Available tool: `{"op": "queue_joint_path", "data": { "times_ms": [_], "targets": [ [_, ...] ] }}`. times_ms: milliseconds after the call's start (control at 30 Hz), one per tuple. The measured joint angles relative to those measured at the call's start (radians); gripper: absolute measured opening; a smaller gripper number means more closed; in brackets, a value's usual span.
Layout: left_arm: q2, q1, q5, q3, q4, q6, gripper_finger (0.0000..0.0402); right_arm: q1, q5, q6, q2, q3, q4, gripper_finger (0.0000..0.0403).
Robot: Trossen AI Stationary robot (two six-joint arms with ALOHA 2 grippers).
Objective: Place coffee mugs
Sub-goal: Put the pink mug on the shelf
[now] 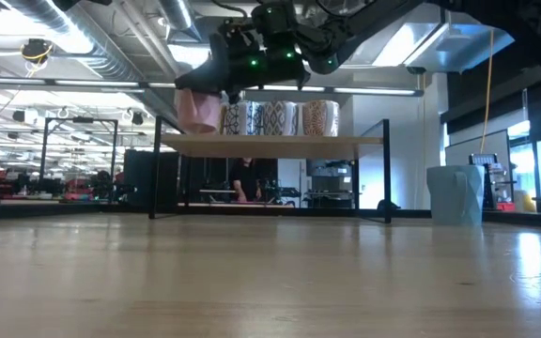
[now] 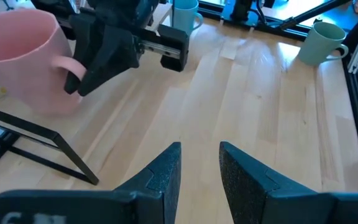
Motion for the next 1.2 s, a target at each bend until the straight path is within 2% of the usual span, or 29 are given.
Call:
{"op": "queue_joint_path", "data": {
  "times_ms": [533, 933, 1200],
  "targets": [
    [0.000, 0.000, -0.003, 0.000, 0.023, 0.008, 0.0103, -0.006, -0.014, 0.026, 0.048, 0.000, 0.055, 0.0014],
    [0.000, 0.000, -0.002, 0.000, 0.023, 0.008, 0.0103, -0.003, 0.053, 0.034, 0.048, 0.001, -0.014, 0.0084],
    [0.000, 0.000, -0.002, 0.000, 0.023, 0.002, 0.0103, -0.003, 0.053, 0.060, 0.034, 0.001, -0.080, 0.0132]
  ]
}}
